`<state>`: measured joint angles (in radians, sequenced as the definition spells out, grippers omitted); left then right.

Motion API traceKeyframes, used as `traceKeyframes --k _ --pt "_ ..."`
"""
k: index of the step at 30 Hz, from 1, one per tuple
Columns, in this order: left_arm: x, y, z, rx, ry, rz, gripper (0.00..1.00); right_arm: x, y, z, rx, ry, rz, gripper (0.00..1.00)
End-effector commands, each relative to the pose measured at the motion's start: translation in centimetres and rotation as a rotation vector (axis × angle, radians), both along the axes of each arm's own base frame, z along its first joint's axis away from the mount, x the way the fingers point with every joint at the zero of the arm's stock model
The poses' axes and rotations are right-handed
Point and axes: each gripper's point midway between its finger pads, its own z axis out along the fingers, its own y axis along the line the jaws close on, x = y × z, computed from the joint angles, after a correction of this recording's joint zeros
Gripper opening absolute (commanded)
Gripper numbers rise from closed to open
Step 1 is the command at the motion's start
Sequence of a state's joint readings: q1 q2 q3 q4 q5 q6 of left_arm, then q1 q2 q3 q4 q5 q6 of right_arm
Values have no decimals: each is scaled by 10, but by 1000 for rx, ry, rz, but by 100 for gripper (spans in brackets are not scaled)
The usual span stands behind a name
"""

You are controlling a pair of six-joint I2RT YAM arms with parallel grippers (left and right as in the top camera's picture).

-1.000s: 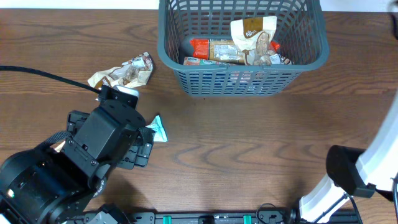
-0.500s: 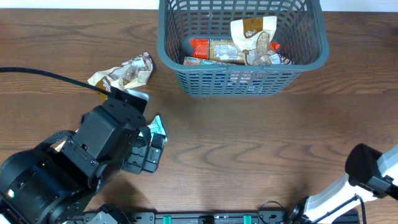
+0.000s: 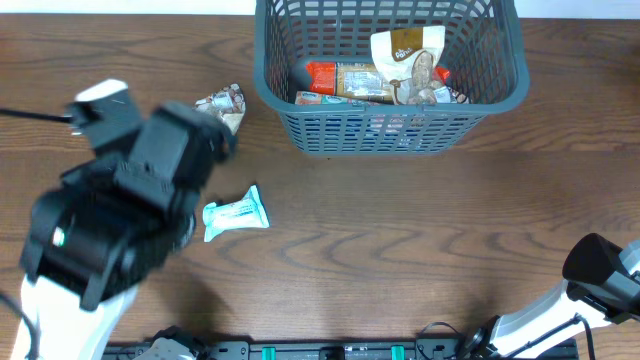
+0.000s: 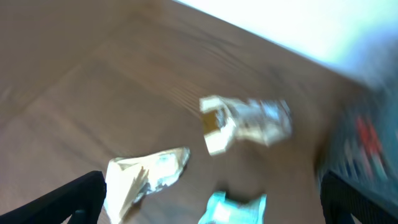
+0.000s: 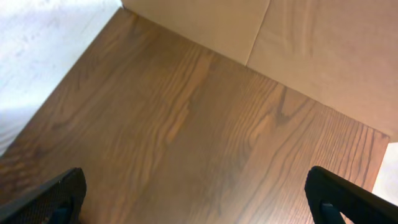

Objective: Pack container
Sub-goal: 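Retract the right arm and move the left gripper toward the mushroom bag, then grasp the dried mushroom bag with the left gripper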

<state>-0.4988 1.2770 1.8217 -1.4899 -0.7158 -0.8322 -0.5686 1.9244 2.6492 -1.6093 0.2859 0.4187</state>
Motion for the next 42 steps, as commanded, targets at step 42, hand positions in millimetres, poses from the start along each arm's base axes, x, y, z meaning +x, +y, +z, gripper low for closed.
traceKeyframes --k 42 --pt "149 24 -226 -119 682 -903 99 -6 1 -16 47 46 -19 99"
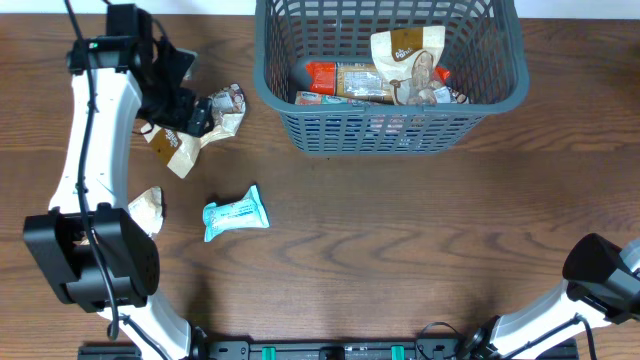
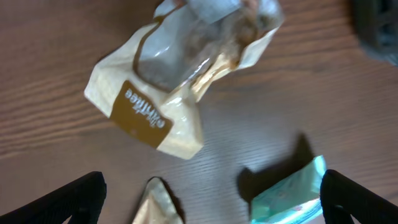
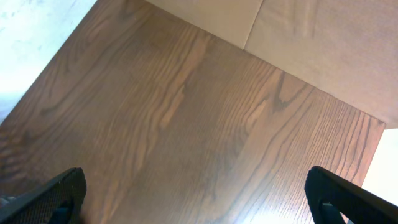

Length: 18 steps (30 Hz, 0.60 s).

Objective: Pack container
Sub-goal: 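Grasp the dried mushroom bag with the left gripper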

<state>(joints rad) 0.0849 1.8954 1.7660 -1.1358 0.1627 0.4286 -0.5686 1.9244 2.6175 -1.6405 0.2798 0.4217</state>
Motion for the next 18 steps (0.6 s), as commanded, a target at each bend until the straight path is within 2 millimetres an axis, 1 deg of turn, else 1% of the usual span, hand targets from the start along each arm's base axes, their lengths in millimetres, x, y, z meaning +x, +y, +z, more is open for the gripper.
traceKeyframes --k 1,4,6,10,12,14,18 --pt "-6 8 -4 -25 13 8 99 -2 -3 -1 4 -1 -23 99" --pt "-6 9 -4 -35 19 51 99 -3 -5 -1 -2 1 -28 99" --pt "-12 7 -5 -40 43 52 99 -3 -4 -1 0 4 -27 99" --pt "-5 -2 -5 -68 2 -78 99 -5 -3 -3 1 16 -18 99" --pt "3 1 -8 -51 -30 -82 99 -4 -3 -3 -4 24 -4 99" --pt "6 7 -13 -16 -31 -74 98 -4 -3 -3 -10 36 12 99" --pt "5 20 -35 45 32 -49 99 -4 -3 -3 -9 36 18 99"
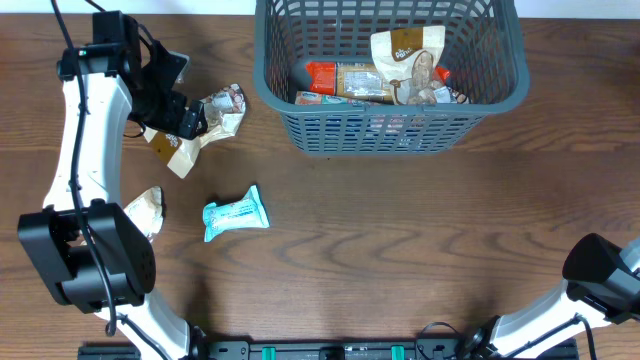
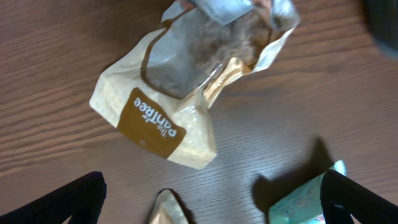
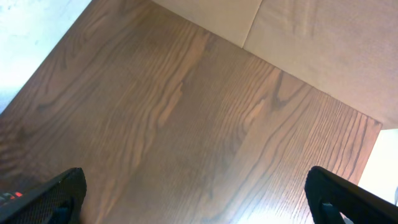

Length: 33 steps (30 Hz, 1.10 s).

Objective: Pack container
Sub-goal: 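Grasp the dried mushroom bag with the left gripper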

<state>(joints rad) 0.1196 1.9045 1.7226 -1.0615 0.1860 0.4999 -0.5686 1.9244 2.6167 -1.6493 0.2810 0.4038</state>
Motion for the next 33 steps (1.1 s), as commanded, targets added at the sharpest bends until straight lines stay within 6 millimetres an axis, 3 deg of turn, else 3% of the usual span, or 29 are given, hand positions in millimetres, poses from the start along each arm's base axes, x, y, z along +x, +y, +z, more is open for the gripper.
traceKeyframes --k 1,8,17,24,33 --pt "-3 10 -30 58 81 -7 99 -3 -3 -1 -7 19 5 99" --pt "-5 6 -70 52 182 -14 99 4 -4 -5 -23 55 93 99" --pt "15 -3 -71 62 110 -38 99 12 -19 -47 51 139 73 99" --pt "26 -18 -71 98 57 -213 99 12 -18 -77 109 212 78 99" --pt "25 -21 -90 112 87 -324 99 13 -19 -81 108 220 88 99"
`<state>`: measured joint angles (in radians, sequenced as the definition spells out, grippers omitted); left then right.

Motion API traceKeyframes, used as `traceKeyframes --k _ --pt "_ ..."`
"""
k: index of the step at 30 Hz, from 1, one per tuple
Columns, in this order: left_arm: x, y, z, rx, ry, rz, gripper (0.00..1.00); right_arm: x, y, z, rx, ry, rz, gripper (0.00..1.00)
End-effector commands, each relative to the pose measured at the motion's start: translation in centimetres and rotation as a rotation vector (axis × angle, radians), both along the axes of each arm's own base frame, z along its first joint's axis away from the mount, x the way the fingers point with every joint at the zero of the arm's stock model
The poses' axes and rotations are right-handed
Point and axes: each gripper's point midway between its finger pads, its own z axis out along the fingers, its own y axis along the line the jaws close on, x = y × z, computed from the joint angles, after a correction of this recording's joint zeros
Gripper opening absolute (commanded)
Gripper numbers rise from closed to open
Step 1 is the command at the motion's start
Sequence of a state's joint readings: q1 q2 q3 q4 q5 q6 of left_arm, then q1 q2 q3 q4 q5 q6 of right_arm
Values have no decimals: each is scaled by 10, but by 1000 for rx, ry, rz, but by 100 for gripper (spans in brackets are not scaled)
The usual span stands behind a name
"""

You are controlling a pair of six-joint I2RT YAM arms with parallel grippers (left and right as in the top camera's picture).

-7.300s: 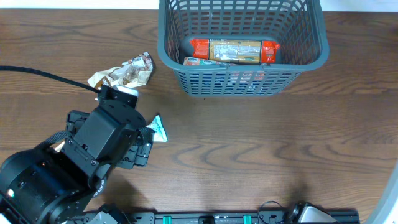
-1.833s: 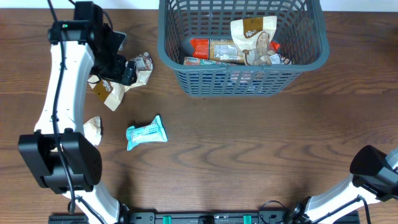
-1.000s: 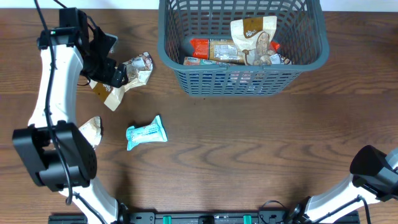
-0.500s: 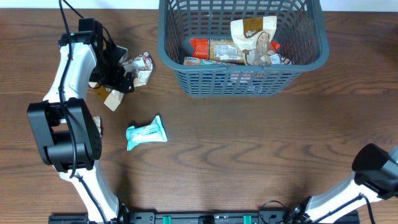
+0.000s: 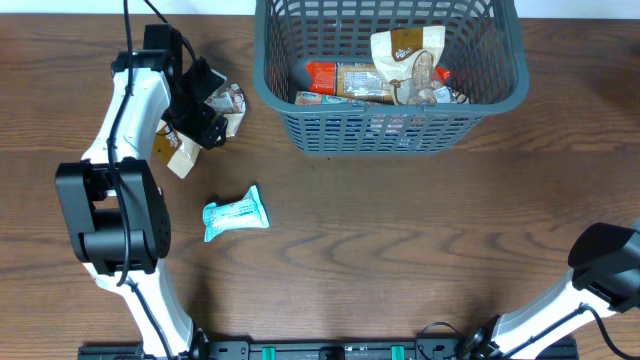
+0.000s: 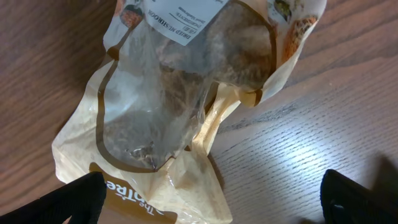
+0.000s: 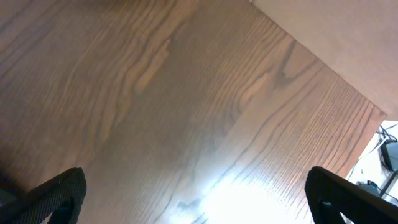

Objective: Pack container
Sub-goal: 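Grasp the dried mushroom bag with the left gripper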

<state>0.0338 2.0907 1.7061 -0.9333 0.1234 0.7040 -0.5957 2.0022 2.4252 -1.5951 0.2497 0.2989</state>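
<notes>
A cream and brown snack bag [image 5: 183, 152] with a clear window lies left of the grey basket [image 5: 390, 128]. In the left wrist view the snack bag [image 6: 174, 118] fills most of the frame. My left gripper [image 5: 205, 108] hovers low over its upper end, open, with the fingertips [image 6: 78, 199] wide apart on either side of the bag's lower part and nothing held. A teal packet [image 5: 236, 214] lies nearer the front. My right gripper [image 7: 196, 199] is open over bare wood at the far right.
The basket holds several snack packs, among them a cream pouch [image 5: 405, 55] and a red-ended bar [image 5: 340, 80]. The left arm [image 5: 120, 150] stretches along the table's left side. The right arm [image 5: 605, 265] sits at the lower right corner.
My left gripper has come closer to the snack bag, which now fills the wrist view, and sits a little further right. It stays open. The right wrist view has shifted slightly.
At first my left arm was blurred over the left of the table with the packets ahead of it. Then the gripper stood open above the cream and brown bag and stayed there. Now it is lower over the bag. No packet has moved.
</notes>
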Motion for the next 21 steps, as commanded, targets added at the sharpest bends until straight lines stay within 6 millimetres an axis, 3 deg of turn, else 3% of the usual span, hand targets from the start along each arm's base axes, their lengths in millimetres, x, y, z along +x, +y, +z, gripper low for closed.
traceKeyframes --k 1,9,17,18,19,20,21 --pt "-1 3 -18 16 35 -54 99 -1 -2 1 -7 6 16 99" --pt "1 6 -67 18 101 -54 99 -1 -3 1 -13 14 38 99" --pt "12 7 -71 25 65 -52 99 -2 -2 1 -12 19 42 99" --pt "12 7 -71 26 65 -52 94 -2 -2 1 -12 19 42 99" --pt "12 7 -72 26 65 -52 68 -2 -2 1 -11 19 42 99" --pt "12 7 -72 26 64 -52 50 -2 -2 1 -11 19 42 99" --pt "12 7 -71 25 65 -51 42 -2 -2 1 -11 19 42 99"
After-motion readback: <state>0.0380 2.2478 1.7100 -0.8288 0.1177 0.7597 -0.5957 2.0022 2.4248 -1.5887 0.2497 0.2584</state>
